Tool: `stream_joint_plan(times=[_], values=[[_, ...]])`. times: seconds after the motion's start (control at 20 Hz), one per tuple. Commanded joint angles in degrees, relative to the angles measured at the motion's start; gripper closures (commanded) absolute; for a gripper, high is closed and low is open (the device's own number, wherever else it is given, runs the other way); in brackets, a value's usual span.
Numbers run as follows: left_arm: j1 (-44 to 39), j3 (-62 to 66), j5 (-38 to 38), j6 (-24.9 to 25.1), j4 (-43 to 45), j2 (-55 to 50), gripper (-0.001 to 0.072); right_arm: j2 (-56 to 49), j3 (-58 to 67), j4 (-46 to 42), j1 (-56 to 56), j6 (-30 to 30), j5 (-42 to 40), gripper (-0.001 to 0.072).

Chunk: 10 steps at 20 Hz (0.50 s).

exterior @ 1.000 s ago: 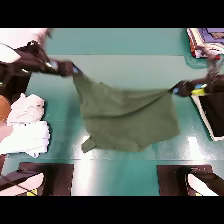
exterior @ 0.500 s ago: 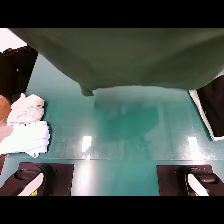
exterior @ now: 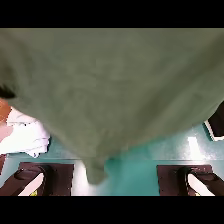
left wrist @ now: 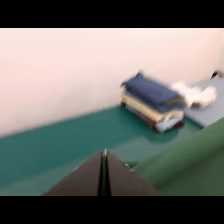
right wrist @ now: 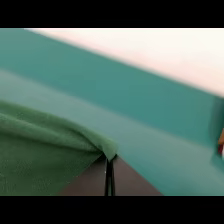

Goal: Fold the shirts.

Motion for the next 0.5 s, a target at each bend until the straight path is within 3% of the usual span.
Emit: stream_joint_plan(times=[0.0,0.1,0.25,0.45], values=[[0.07,-15.69,-4.79,-0.92,7.61,-0.94,0.068,-8.92,-5.4,-0.37,-0.04,2.01,5.46,0.07],[0.07,-27.87,-2.49,-0.15,10.05,-3.67,0.068,-14.95,-12.46,-0.33,-0.04,2.1,4.31,0.07],[0.07,-40.83,8.9,0.57,13.75,-12.79,0.068,-23.89,-20.5,-0.24,-0.04,2.05,-1.99,0.07],[0.07,-38.56,19.93,0.52,12.37,-31.63,0.0679,-33.99,-22.97,1.4,-0.04,2.05,-13.57,0.07]])
